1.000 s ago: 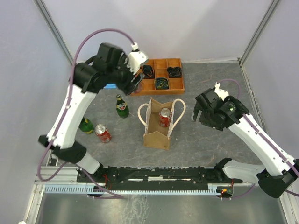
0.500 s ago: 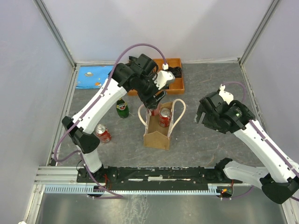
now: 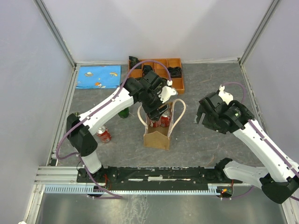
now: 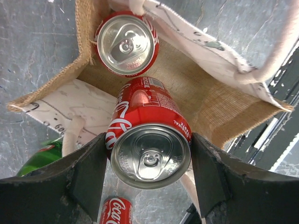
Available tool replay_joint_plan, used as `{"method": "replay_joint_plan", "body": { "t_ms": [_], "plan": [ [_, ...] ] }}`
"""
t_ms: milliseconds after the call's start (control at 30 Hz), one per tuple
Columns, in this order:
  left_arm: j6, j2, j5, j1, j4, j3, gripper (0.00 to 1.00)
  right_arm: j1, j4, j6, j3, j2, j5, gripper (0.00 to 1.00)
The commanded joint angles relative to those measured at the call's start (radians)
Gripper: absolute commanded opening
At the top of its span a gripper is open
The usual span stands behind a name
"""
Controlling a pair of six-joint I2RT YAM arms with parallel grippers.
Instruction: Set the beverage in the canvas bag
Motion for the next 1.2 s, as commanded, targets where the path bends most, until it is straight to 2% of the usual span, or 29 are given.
{"method": "replay_joint_plan", "body": {
  "t_ms": [0, 267, 600, 1167],
  "plan": [
    [-0.015, -0.078, -0.024, -0.002, 0.166, -0.066, 0.03, -0.003, -0.021, 0.005, 0.028, -0.004, 0.035, 0.99],
    [-0.026, -0.097, -0.088, -0.001, 0.299, -0.224, 0.03, -0.003, -0.034, 0.006, 0.036, -0.005, 0.039, 0.99],
    [-0.063, -0.088, -0.149, -0.002, 0.439, -0.308, 0.03, -0.004, -0.038, 0.008, 0.034, -0.009, 0.034, 0.99],
    [-0.07, -0.044, -0.171, -0.001, 0.51, -0.413, 0.03, -0.004, -0.061, 0.033, 0.021, -0.047, 0.04, 0.99]
  ]
}}
